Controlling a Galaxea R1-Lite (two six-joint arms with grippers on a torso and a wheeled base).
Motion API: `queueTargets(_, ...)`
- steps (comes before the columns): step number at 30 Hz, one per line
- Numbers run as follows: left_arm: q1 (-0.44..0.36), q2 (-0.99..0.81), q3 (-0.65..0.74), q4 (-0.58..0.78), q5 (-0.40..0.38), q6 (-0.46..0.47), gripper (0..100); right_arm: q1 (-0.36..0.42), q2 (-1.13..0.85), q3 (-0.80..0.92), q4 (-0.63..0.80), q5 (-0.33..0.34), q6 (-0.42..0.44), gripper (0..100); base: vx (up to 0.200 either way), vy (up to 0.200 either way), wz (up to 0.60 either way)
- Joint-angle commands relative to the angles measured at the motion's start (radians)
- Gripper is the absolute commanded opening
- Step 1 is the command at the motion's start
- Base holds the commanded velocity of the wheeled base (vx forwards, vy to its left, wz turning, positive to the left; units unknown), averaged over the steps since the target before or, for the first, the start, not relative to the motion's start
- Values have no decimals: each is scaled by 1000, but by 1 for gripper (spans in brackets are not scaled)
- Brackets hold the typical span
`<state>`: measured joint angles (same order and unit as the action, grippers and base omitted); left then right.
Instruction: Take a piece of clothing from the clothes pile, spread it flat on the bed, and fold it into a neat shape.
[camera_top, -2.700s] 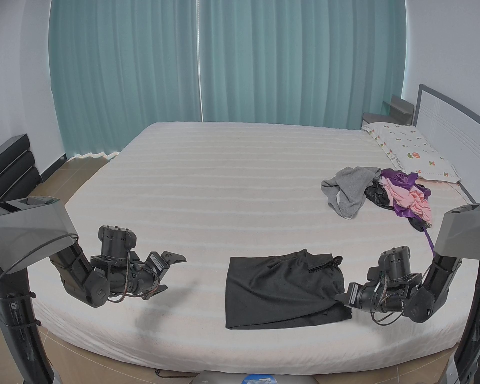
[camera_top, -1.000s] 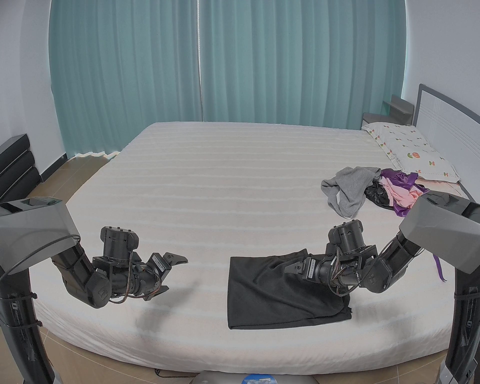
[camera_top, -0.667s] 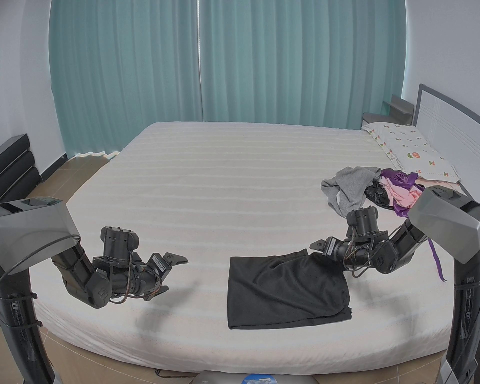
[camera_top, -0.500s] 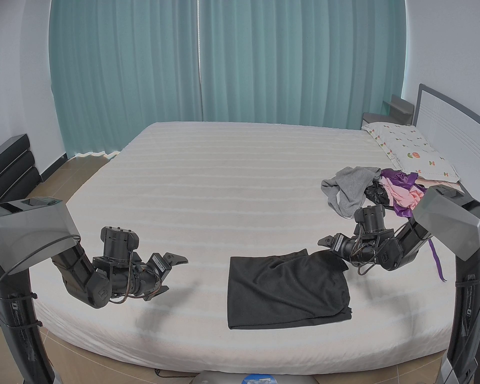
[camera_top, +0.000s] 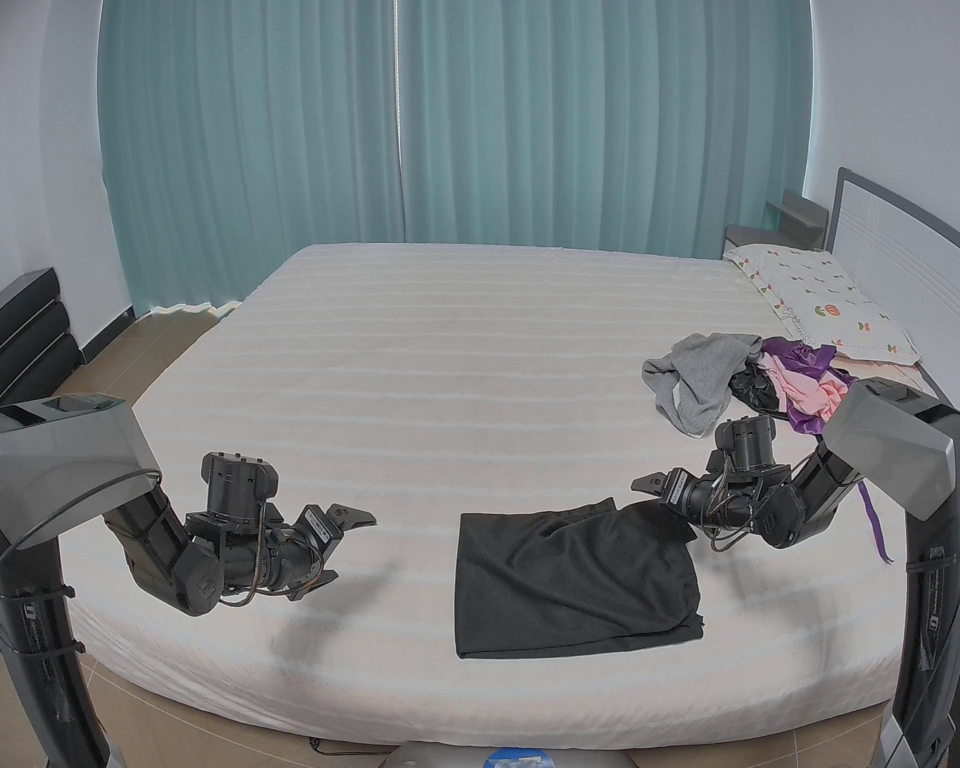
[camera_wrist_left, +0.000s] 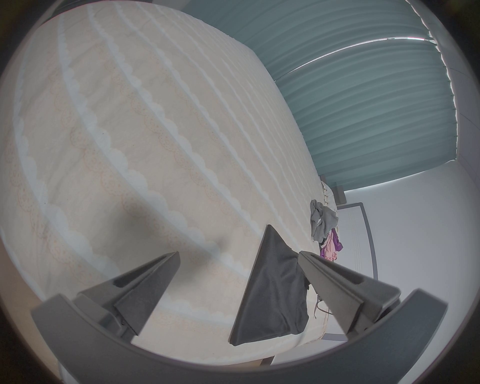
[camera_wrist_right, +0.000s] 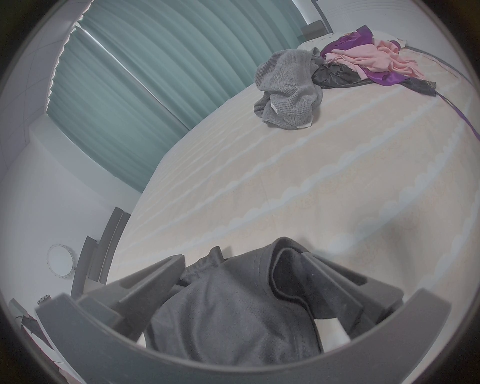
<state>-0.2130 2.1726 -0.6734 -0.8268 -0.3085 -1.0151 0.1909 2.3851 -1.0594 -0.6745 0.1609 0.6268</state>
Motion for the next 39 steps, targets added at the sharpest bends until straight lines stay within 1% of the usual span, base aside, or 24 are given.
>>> queueTargets(1,0,1,-3,0,0,0,100,-1,25,-21,-2,-1,1,0,0,0,0)
queueTargets(4,-5,7,-9,-2,0,1,100,-7,25,-22,-2,-3,2,0,0,0,0)
queueTargets(5,-23,16,-26,-2,0,1,100,-22,25,-24,-2,-1,2,0,0,0,0)
queueTargets(8,-49,29,-51,0,2,4,100,-36,25,-24,-4,-1,7,0,0,0,0)
queueTargets(10,-86,50,-104,5,11,7,100,-50,20,-24,-7,-3,51,0,0,0,0)
queueTargets(13,-108,81,-196,17,39,12,100,-54,25,-27,-8,-7,102,0,0,0,0)
queueTargets(17,-134,171,-353,52,57,13,100,-62,17,-16,-10,-9,136,0,0,0,0)
queueTargets(20,-167,237,-460,101,101,16,100,-65,13,-13,-10,-9,156,0,0,0,0)
queueTargets(21,-177,253,-486,114,118,29,100,-65,13,-10,-10,-9,163,0,0,0,0)
queueTargets(25,-206,309,-566,153,143,113,100,-65,16,2,-13,-9,188,0,0,0,0)
queueTargets(30,-246,363,-634,175,201,128,100,-62,16,16,-57,-11,198,0,0,0,0)
queueTargets(35,-269,389,-650,166,203,142,100,-56,16,21,-71,-11,198,0,0,0,0)
queueTargets(36,-270,401,-663,170,206,173,100,-54,19,21,-73,-11,197,0,0,0,0)
queueTargets(39,-270,409,-670,173,206,187,100,-53,20,19,-71,-11,197,0,0,0,0)
